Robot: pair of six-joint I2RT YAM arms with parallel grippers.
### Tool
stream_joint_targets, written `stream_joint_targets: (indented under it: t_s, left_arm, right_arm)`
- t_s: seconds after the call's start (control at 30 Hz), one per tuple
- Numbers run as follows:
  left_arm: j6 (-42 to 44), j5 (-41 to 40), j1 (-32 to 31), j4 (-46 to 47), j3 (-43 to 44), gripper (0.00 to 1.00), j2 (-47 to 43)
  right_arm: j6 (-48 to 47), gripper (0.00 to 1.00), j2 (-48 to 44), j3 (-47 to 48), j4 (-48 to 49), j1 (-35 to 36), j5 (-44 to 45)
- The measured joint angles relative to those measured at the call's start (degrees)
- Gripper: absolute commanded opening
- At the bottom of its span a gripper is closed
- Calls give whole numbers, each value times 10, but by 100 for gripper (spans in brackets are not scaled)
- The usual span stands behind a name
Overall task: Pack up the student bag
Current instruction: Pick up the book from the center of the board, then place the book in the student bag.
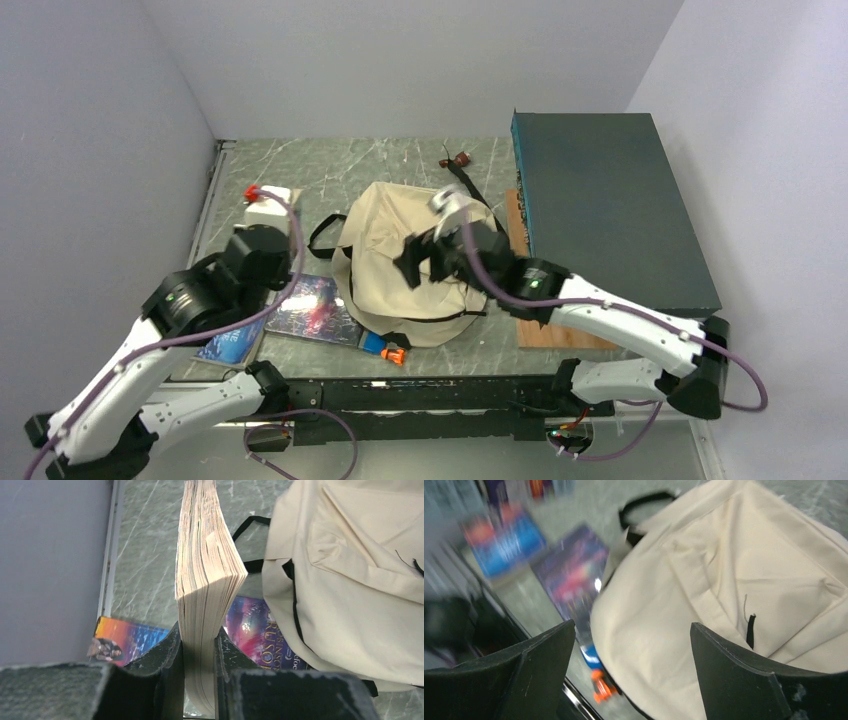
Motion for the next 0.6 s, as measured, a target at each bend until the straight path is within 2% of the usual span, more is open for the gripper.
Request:
stream_joint_targets:
  t_s: [0.13,0.27,0.4,0.6]
  left_arm:
    - [-11,8,30,-27,0,0,-28]
    - [-12,19,33,-32,0,0,-31]
    - [-25,29,34,-33,0,0,-37]
    - [-41,48,34,-42,-3,0,-54]
  right_arm:
    - [-111,88,67,-1,-32,113,39]
    - [-174,83,155,20,-75,179,108]
    - [-197,79,254,73,-121,205,179]
    - [-210,64,342,111,-148,215,297]
